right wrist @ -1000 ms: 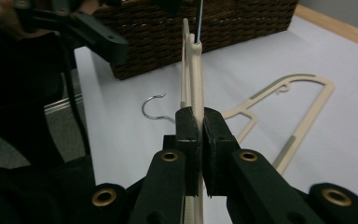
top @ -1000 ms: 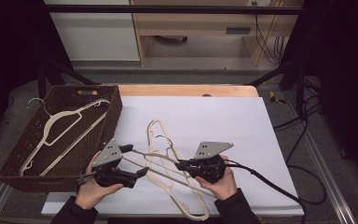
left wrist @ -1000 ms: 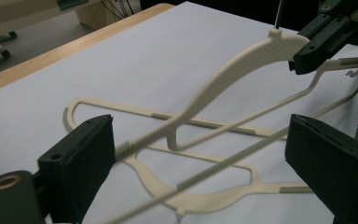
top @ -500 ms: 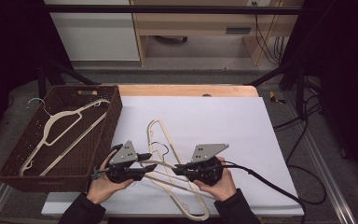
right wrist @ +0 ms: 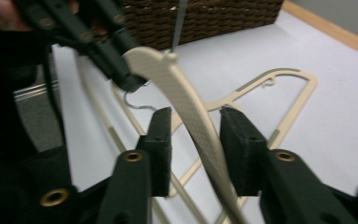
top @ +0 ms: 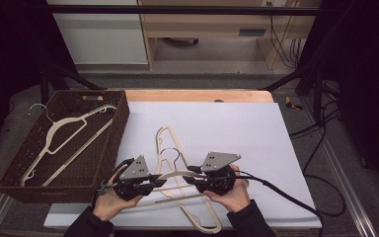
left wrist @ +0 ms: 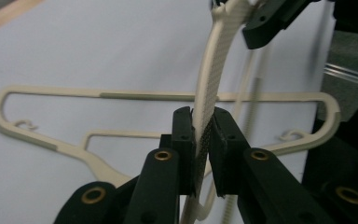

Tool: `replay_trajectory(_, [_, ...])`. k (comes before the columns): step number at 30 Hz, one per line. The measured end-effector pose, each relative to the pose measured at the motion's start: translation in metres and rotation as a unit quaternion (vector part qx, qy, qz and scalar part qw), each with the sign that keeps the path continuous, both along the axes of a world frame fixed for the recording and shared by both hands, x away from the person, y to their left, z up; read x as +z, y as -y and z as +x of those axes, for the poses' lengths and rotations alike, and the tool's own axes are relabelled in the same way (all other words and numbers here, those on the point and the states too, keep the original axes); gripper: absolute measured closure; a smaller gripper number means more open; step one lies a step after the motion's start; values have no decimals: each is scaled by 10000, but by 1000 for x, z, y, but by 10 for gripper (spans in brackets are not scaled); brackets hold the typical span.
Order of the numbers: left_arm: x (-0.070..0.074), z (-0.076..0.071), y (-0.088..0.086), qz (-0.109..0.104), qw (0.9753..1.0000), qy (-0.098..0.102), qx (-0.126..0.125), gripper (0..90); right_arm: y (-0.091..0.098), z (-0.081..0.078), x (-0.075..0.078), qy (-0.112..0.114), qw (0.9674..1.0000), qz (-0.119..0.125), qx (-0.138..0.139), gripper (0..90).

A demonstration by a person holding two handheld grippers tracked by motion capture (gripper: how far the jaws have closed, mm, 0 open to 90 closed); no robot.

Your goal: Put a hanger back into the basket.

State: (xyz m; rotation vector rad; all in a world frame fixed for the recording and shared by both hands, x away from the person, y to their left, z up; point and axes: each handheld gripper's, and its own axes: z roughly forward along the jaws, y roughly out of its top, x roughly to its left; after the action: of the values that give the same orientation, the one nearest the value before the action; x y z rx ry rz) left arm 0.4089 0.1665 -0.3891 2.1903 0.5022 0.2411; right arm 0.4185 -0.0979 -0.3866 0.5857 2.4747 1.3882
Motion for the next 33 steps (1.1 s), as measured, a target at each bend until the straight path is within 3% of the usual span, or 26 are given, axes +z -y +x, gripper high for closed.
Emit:
replay_trajectory(4, [-3, -4, 6, -40, 9999, -116, -86, 861, 0, 1, -1, 120, 9998, -2, -143, 506])
replay_trajectory(6, [-3, -6, 8, 36, 10000, -26, 59, 865, 1, 0, 1, 211, 9995, 43, -217, 459])
replay_trajectory(11, [0, -6, 0, -107, 9997, -81, 200, 866, 10, -6, 11, 434, 9983, 224, -312, 347])
replay_trajectory(16, [16, -9, -11, -338, 9986, 68, 389, 865, 34, -4, 16, 359, 9954, 613, -640, 254])
replay_trajectory(22, [33, -15, -23, -604, 9965, 206, 532, 865, 68, -5, 16, 350, 9888, 875, -1155, 158])
replay_trajectory(25, [40, -17, -29, -708, 9954, 257, 592, 865, 85, -4, 15, 324, 9836, 1011, -1455, 109])
replay_trajectory(33, [63, -19, -47, -868, 9926, 469, 702, 865, 114, -3, 14, 295, 9719, 1308, -1937, 76])
